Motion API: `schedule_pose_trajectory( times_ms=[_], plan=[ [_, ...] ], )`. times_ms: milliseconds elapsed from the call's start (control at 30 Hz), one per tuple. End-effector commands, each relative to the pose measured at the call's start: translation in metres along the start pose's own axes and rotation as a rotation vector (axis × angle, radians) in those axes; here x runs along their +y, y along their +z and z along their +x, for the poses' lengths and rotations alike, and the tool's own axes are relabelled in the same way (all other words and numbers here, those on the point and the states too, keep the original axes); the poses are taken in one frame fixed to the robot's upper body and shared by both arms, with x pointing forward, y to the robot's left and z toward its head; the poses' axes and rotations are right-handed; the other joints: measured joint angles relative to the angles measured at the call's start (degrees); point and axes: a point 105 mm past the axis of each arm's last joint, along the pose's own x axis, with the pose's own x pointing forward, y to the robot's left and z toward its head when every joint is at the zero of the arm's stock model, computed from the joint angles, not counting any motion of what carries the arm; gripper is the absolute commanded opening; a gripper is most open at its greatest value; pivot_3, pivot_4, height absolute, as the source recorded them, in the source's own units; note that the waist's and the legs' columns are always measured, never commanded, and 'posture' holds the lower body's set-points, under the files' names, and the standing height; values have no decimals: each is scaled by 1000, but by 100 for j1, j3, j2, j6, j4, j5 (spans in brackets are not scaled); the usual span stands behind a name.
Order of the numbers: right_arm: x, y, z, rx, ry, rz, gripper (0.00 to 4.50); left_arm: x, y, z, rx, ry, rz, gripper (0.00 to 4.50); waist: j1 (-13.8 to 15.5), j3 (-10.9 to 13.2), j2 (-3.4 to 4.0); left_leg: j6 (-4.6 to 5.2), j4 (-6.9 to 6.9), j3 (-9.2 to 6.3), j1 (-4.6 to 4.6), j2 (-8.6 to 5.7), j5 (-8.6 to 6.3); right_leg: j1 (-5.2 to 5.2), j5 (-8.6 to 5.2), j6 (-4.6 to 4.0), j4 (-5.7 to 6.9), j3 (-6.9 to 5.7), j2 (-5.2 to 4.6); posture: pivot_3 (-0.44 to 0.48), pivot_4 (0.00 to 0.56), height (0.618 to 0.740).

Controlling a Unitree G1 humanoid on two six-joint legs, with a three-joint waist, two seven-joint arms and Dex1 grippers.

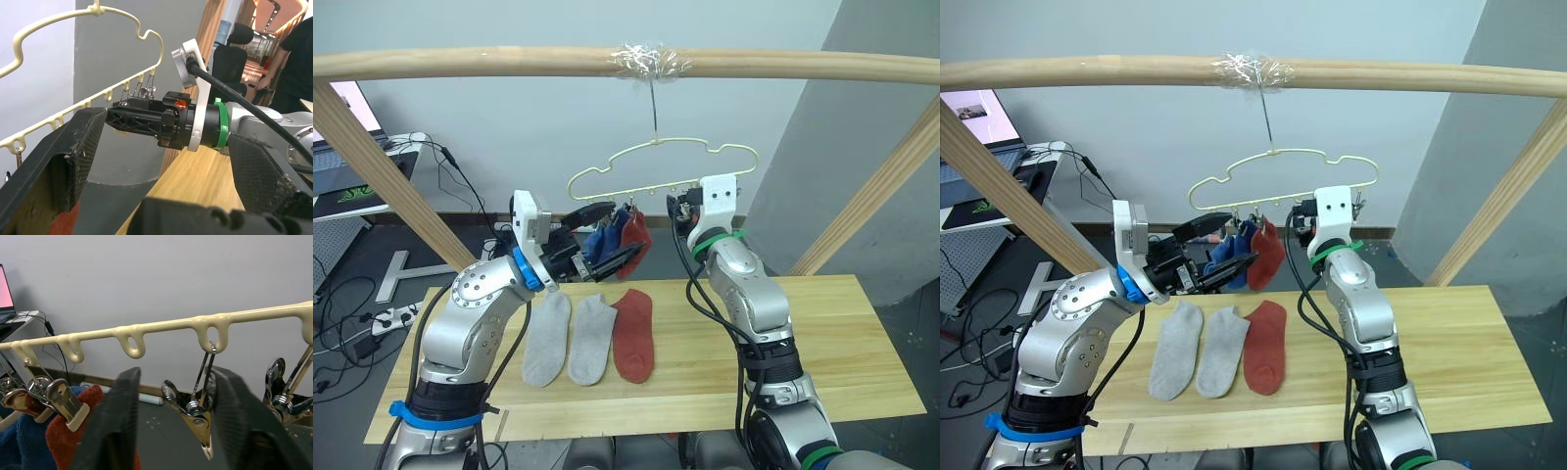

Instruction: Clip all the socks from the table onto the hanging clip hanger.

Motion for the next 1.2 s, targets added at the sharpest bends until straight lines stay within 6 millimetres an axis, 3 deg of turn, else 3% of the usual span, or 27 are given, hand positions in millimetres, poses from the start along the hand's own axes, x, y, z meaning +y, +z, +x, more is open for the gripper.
schedule_pose_trajectory(
  times_ms=[33,167,400,467,700,800,1033,1200],
  plan=[
    [4,20,0,-80,16,10,794,-5,12,2,-35,-20,33,4500,0,0,0,0,0,0,0,0,0,0,0,0,0,0,0,203,164,740],
    [4,20,0,-82,15,10,8,-6,11,2,-34,-20,30,4500,0,1,0,0,-2,0,0,0,0,0,0,0,-1,0,0,203,164,740],
    [0,16,-3,-62,16,-9,8,-12,2,1,2,-31,27,4500,-1,2,2,0,-7,0,1,0,0,-1,0,0,-4,0,0,193,167,740],
    [-2,14,-6,-49,30,-26,8,-16,-18,-1,101,-31,55,4500,-2,3,4,0,-9,1,1,0,0,-1,0,0,-6,1,0,185,167,740],
    [-16,9,-19,-15,26,-64,8,-41,-124,-15,470,38,-22,4500,-3,7,11,0,-23,3,6,0,0,-3,-2,-3,-10,3,-1,151,163,740],
    [-19,8,-23,-6,12,-69,8,-50,-159,-14,553,57,-10,4500,-1,8,12,0,-23,2,6,0,0,-3,-2,-3,-8,2,0,134,162,740],
    [-20,3,-30,15,-20,-58,8,-64,-200,11,603,65,65,4500,-8,7,11,0,-21,2,5,-2,0,-2,-2,-3,-7,0,-2,109,163,740],
    [-20,2,-32,19,-30,-55,8,-55,-214,18,647,102,111,4500,-16,7,11,0,-20,2,5,-4,0,0,-1,-2,-7,0,-2,93,163,740]
  ],
)
